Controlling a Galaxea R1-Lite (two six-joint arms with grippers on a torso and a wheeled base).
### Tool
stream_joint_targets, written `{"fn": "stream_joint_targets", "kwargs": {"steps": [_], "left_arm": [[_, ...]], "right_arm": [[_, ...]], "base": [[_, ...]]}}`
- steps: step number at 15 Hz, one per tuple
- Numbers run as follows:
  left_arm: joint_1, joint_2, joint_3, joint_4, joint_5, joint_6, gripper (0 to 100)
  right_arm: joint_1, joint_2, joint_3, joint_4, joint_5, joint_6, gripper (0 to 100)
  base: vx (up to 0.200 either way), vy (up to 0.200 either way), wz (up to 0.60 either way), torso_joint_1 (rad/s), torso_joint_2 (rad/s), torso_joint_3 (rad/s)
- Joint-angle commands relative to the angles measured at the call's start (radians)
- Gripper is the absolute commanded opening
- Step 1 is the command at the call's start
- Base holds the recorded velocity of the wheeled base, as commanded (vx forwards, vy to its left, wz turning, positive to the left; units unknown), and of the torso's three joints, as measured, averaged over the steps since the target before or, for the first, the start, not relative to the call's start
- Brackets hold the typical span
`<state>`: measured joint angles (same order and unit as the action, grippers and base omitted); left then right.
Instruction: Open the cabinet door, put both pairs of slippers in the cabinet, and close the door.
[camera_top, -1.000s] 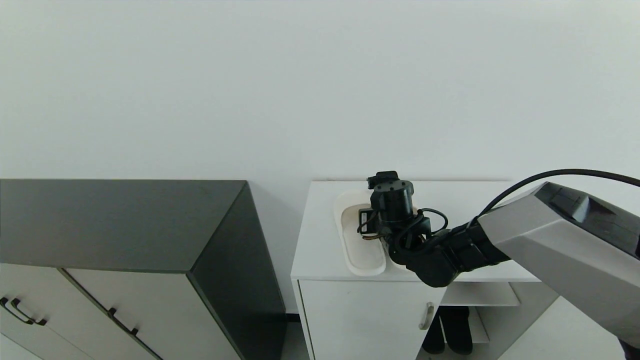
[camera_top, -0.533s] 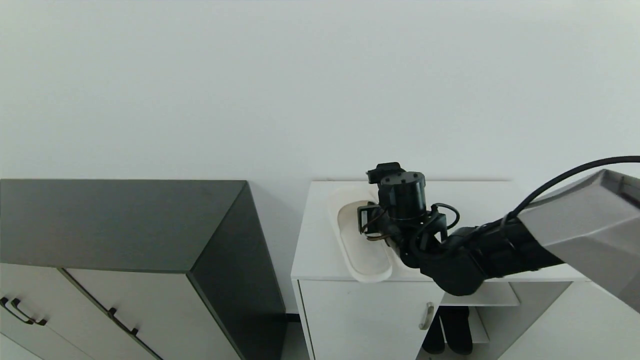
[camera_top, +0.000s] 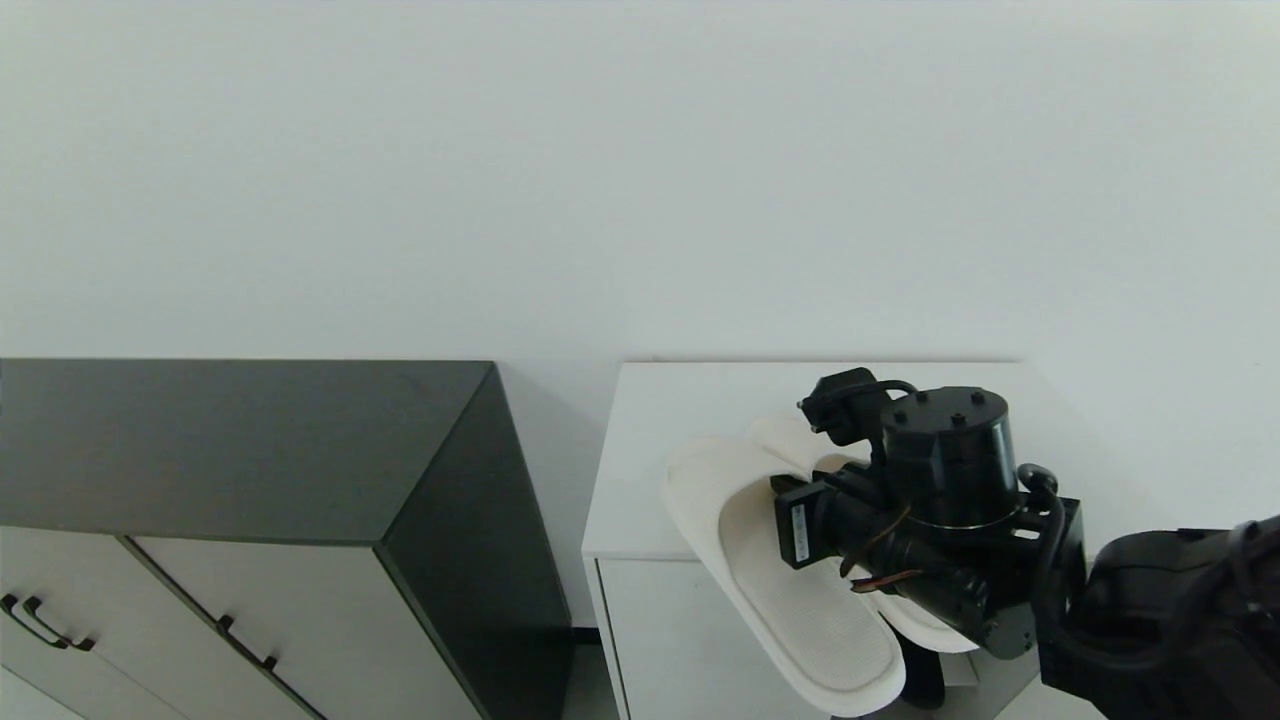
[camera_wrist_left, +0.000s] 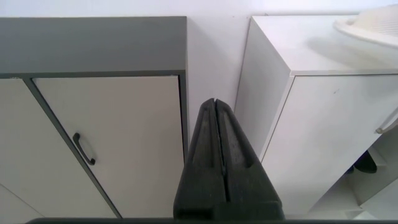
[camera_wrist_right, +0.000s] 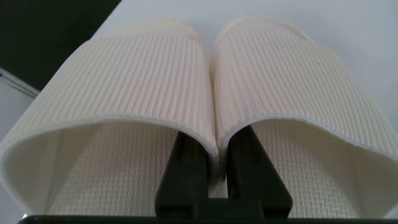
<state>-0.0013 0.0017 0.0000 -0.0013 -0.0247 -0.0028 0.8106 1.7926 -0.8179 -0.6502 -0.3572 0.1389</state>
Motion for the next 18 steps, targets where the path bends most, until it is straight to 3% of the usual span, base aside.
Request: {"fn": "stream_joint_targets", "kwargs": {"steps": [1,4,18], "left_arm": [[0.0,0.0,0.0,0.0,0.0,0.0,0],[0.0,0.0,0.0,0.0,0.0,0.0,0],[0.0,0.0,0.0,0.0,0.0,-0.002,0]], "right_arm": [[0.002,-0.038,0.014,0.0,0.0,0.001,0],[0.002,-0.039,0.017,0.0,-0.003,0.002,0],[-0.002,-0.019,0.019,0.0,-0.005,0.002,0]], "base": [[0.0,0.0,0.0,0.0,0.0,0.0],[0.0,0.0,0.0,0.0,0.0,0.0],[-0.2,0.0,0.0,0.001,0.0,0.003]]}}
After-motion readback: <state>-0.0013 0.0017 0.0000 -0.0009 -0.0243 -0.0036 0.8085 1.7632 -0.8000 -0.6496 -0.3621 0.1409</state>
